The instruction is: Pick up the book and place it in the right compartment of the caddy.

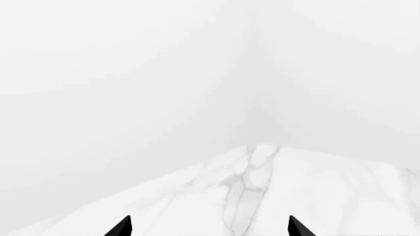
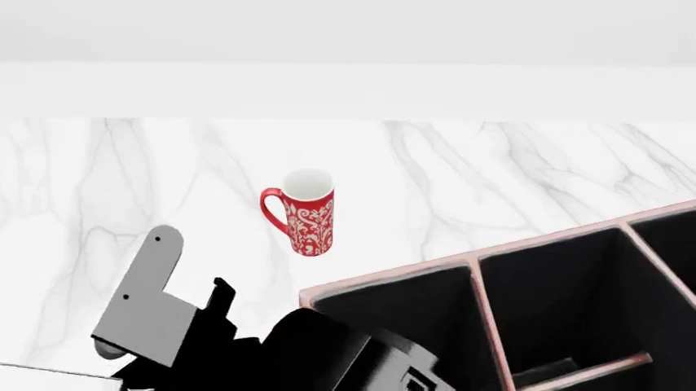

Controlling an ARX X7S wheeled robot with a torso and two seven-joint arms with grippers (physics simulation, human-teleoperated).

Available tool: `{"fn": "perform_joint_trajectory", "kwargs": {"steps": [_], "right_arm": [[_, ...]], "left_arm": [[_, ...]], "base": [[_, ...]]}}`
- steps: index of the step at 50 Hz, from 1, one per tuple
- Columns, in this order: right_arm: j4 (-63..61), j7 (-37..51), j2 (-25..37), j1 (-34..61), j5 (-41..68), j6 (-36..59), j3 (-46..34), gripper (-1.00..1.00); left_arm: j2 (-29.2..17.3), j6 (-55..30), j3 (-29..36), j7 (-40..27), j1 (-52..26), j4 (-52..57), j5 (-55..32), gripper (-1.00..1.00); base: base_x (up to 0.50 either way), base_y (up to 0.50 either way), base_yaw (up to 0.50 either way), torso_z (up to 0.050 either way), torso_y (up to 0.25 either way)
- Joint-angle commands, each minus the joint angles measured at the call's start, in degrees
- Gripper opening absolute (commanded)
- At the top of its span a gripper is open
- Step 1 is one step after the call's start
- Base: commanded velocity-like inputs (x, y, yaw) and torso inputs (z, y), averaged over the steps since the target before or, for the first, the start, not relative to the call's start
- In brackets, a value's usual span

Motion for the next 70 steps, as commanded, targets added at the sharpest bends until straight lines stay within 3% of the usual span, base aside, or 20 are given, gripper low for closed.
{"fn": "perform_joint_trajectory", "kwargs": {"steps": [1,7,18,46,70], "right_arm": [[-7.4,10.6,0.6,5.4,7.8,13.4,11.2,-1.00],[-7.0,19.2,-1.0,11.1,13.6,25.3,20.6,-1.00],[-6.6,29.3,-0.5,16.9,16.2,34.3,30.5,-1.00],[0.7,34.1,9.7,23.8,13.6,34.1,40.0,-1.00],[1.2,49.0,15.4,22.9,13.7,42.2,51.6,-1.00]], "left_arm": [[-0.3,-0.1,0.3,0.1,-0.2,-0.3,-0.3,1.00],[-0.4,-0.2,0.5,0.1,-0.3,-0.4,-0.4,1.00],[-0.4,0.0,0.3,0.0,0.2,-0.1,-0.7,1.00],[-1.3,-1.3,2.2,-0.4,-1.1,-0.9,0.5,1.00],[-1.4,-0.4,2.6,-0.4,-1.1,-2.1,0.3,1.00]], "base": [[0.00,0.00,0.00,0.000,0.000],[0.00,0.00,0.00,0.000,0.002],[0.00,0.00,0.00,0.000,0.001],[0.00,0.00,0.00,0.000,0.001],[0.00,0.00,0.00,0.000,0.001]]}}
